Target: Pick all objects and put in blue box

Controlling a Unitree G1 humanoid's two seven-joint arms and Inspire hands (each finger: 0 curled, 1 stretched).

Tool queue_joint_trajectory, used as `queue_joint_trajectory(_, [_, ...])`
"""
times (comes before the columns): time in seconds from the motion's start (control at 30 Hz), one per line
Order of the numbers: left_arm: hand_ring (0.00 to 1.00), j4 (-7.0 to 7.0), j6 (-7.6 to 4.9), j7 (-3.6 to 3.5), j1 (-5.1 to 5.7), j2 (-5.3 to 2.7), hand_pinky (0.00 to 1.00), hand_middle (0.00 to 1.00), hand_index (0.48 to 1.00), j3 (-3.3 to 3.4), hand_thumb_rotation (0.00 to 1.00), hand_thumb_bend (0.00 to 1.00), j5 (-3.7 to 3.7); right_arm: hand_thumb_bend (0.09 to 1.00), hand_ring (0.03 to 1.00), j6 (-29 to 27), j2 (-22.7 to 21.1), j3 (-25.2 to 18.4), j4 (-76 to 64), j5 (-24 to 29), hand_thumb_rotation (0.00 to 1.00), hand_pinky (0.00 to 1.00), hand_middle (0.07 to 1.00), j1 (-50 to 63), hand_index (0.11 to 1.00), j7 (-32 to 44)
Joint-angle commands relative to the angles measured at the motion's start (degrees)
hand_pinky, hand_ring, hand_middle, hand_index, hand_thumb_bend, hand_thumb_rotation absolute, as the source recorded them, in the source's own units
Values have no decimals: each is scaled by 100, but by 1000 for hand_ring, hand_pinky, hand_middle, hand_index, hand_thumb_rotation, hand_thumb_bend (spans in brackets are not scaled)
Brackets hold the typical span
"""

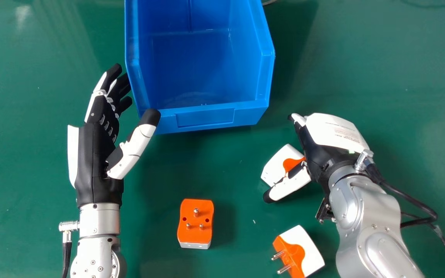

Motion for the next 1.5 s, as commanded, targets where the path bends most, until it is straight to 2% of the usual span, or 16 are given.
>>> queue_joint_trajectory(0.0, [877, -102, -100, 11, -25, -27, 863, 860, 869, -5, 500, 797, -15, 997, 867, -117, 62, 146, 82, 257, 334, 545, 923, 121, 922, 195])
queue_joint_trajectory(0.07, [877, -80, -122, 39, -42, -8, 863, 859, 869, -10, 500, 798, 34, 995, 863, -147, 77, 139, 109, 291, 335, 543, 920, 113, 921, 181])
queue_joint_trajectory(0.17, [877, -76, -116, 38, -62, -18, 863, 860, 869, -9, 501, 797, 14, 991, 853, -166, 101, 164, 163, 285, 334, 534, 913, 82, 919, 184])
queue_joint_trajectory(0.27, [877, -79, -104, 81, -74, 0, 862, 860, 869, -15, 500, 797, 57, 990, 842, -234, 93, 206, 205, 267, 334, 526, 907, 60, 918, 142])
queue_joint_trajectory(0.33, [876, -79, -88, 40, -89, -3, 861, 860, 869, -19, 501, 797, 8, 989, 824, -284, 86, 231, 226, 275, 334, 513, 897, 44, 918, 119])
queue_joint_trajectory(0.6, [878, -64, -64, 27, -143, -5, 865, 862, 870, -12, 500, 794, -16, 977, 771, -271, 181, 286, 255, 297, 339, 457, 866, -3, 919, 181])
queue_joint_trajectory(0.73, [880, -54, -65, -15, -165, -1, 865, 862, 870, -9, 500, 796, -45, 967, 735, -218, 202, 411, 290, 203, 344, 419, 842, -85, 920, 320])
queue_joint_trajectory(0.77, [881, -56, -64, -18, -169, 0, 865, 863, 871, -7, 499, 797, -44, 960, 685, -212, 203, 437, 324, 198, 350, 383, 807, -115, 921, 356])
queue_joint_trajectory(0.8, [881, -55, -67, -16, -172, 4, 865, 863, 871, -6, 499, 797, -36, 960, 685, -205, 205, 465, 354, 195, 350, 383, 807, -141, 921, 379])
queue_joint_trajectory(0.93, [883, -46, -74, -57, -182, 8, 866, 865, 872, -6, 501, 798, -59, 916, 445, -131, 209, 581, 468, 196, 389, 234, 600, -257, 893, 500])
queue_joint_trajectory(1.03, [882, -56, -75, -38, -185, -6, 864, 865, 872, -6, 501, 797, -44, 902, 385, -228, 196, 613, 477, 281, 406, 199, 538, -249, 869, 418])
queue_joint_trajectory(1.17, [881, -64, -78, -88, -192, -33, 863, 864, 870, -8, 496, 795, -111, 896, 367, -396, 159, 696, 471, 255, 408, 189, 519, -206, 842, 334])
queue_joint_trajectory(1.23, [882, -62, -69, -57, -183, -32, 864, 864, 870, -6, 493, 796, -86, 896, 378, -436, 204, 663, 474, 342, 417, 195, 535, -180, 825, 299])
queue_joint_trajectory(1.47, [881, -41, -94, -75, -161, -23, 866, 862, 868, -5, 498, 806, -84, 865, 357, -763, 162, 649, 381, 440, 359, 184, 504, -42, 781, 96])
